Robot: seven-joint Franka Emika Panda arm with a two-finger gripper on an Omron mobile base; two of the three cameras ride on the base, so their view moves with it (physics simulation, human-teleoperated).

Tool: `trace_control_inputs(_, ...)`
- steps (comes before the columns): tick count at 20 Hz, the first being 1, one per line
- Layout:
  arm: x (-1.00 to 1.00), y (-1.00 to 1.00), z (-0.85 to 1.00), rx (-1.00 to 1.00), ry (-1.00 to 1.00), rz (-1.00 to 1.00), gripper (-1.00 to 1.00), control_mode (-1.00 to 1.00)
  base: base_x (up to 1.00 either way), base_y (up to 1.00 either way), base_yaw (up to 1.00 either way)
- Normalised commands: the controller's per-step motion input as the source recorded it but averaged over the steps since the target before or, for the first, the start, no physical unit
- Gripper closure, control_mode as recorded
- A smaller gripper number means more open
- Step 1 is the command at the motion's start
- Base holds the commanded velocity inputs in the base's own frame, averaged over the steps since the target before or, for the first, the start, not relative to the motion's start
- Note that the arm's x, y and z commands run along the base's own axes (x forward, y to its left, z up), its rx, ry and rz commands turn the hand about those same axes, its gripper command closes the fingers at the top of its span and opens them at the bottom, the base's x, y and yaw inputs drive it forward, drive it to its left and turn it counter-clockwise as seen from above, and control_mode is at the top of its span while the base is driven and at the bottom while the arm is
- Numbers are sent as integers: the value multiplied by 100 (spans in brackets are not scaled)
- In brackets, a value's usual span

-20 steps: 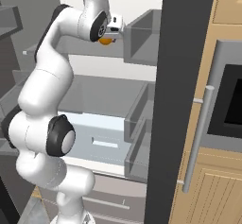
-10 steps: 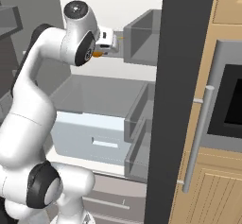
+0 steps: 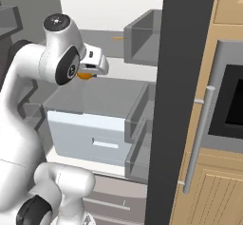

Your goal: Pick up the mango and orange from the fridge and place one fruit on each plate on the dining counter.

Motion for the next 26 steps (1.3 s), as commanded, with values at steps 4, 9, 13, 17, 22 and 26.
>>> trace_control_inputs(4, -41, 35, -72, 0, 38, -9, 100, -100, 0, 0, 0)
trace_control_inputs(9, -56, 0, -98, 1, 18, -1, 100, -100, 0, 0, 0)
trace_control_inputs(13, -59, 0, -51, 4, 9, -1, 100, -100, 0, 0, 0)
trace_control_inputs(17, -97, -1, 4, 7, 0, -4, 100, -100, 0, 0, 0)
trace_control_inputs(22, -98, -5, 27, 7, 0, -14, 100, -100, 0, 0, 0)
trace_control_inputs(26, -52, -14, 7, 3, 0, -18, 100, -100, 0, 0, 0)
